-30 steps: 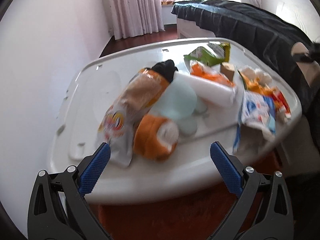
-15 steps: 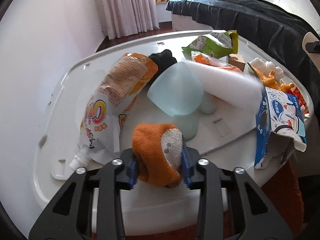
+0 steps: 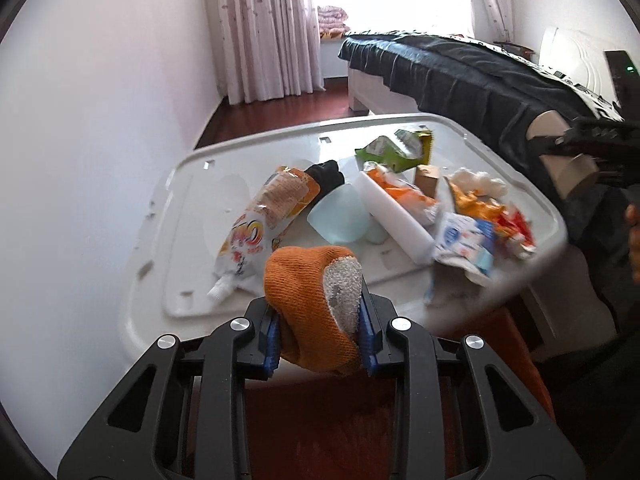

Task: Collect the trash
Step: 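Carry both items over the orange-lined bin and open both tools to drop them, then grasp the red-white wrapper with the right tool while the left tool grasps the milk carton, then move both items over the bin and open both tools to drop them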

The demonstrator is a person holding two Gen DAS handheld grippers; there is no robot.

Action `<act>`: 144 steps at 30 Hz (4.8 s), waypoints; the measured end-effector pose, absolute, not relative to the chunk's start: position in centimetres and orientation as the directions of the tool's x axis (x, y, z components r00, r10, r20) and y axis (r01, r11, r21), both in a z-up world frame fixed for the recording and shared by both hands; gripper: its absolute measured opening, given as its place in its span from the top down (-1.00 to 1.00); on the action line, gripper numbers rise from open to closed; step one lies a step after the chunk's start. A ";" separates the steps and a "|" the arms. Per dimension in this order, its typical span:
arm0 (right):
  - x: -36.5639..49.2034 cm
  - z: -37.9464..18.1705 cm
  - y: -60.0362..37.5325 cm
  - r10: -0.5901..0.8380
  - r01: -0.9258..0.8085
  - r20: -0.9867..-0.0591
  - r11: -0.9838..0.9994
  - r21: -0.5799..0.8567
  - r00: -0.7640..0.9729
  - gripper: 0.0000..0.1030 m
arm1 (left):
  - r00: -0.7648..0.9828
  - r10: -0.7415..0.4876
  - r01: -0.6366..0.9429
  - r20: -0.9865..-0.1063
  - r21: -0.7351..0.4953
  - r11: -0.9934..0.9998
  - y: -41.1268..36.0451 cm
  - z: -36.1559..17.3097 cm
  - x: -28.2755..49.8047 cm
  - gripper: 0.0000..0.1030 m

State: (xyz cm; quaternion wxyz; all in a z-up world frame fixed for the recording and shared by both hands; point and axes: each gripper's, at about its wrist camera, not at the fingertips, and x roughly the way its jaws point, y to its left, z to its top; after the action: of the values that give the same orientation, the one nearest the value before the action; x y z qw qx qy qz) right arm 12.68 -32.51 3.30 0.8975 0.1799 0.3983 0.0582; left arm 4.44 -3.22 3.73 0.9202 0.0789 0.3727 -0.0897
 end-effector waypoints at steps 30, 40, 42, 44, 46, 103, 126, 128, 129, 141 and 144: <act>-0.8 -7.9 -22.9 0.231 -0.003 -0.849 0.965 0.261 0.475 -0.54 | 0.431 -0.064 0.093 -0.900 -0.026 0.995 0.7 -7.2 -5.5 -0.78; 5.9 -1.1 -27.7 0.116 -0.005 -0.784 0.990 0.142 0.610 -0.45 | 0.510 -0.115 0.151 -0.852 -0.043 0.988 -0.8 -2.9 -3.4 -0.78; 9.0 -1.2 -28.7 0.059 0.009 -0.804 0.997 0.080 0.592 -0.29 | 0.534 -0.123 0.149 -0.837 -0.050 0.988 -1.4 -2.5 -2.7 -0.78; 11.2 -1.9 -29.7 0.034 0.034 -0.829 0.997 0.063 0.558 -0.20 | 0.541 -0.138 0.156 -0.829 -0.063 0.986 -1.7 -2.7 -2.4 -0.78; 12.3 -2.7 -30.0 0.003 0.054 -0.840 0.998 0.038 0.542 -0.17 | 0.535 -0.143 0.170 -0.833 -0.060 0.984 -2.1 -3.4 -2.6 -0.78; 11.8 0.6 -36.8 0.215 0.118 -0.709 0.914 0.389 0.672 0.39 | 0.760 -0.147 0.380 -0.633 0.250 0.890 -18.7 -4.2 8.9 -0.28; 11.9 1.1 -36.5 0.202 0.133 -0.697 0.909 0.395 0.688 0.38 | 0.730 -0.239 0.353 -0.640 0.054 0.934 -13.0 -0.2 8.8 -0.20; 12.1 1.2 -36.0 0.211 0.120 -0.694 0.910 0.396 0.688 0.38 | 0.740 -0.243 0.341 -0.627 0.038 0.939 -11.6 1.2 7.9 -0.21; 12.1 1.3 -35.8 0.216 0.112 -0.693 0.911 0.396 0.688 0.38 | 0.745 -0.244 0.334 -0.620 0.030 0.942 -10.8 2.1 7.1 -0.21; 3.7 0.0 -26.9 0.341 -0.127 -0.685 0.931 0.343 0.645 0.37 | 0.697 -0.089 0.142 -0.712 0.015 0.990 -1.1 1.9 -5.9 -0.23; 0.5 -2.9 -24.4 0.338 -0.144 -0.748 0.939 0.314 0.572 0.35 | 0.643 -0.086 0.133 -0.761 0.001 0.991 -0.3 -0.5 -6.9 -0.23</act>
State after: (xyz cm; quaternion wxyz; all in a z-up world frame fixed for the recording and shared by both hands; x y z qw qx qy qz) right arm 0.47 -24.43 -2.87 0.8797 0.1097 0.4421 0.1368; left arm -6.85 -0.31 -0.49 0.9061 0.0284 0.4179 -0.0603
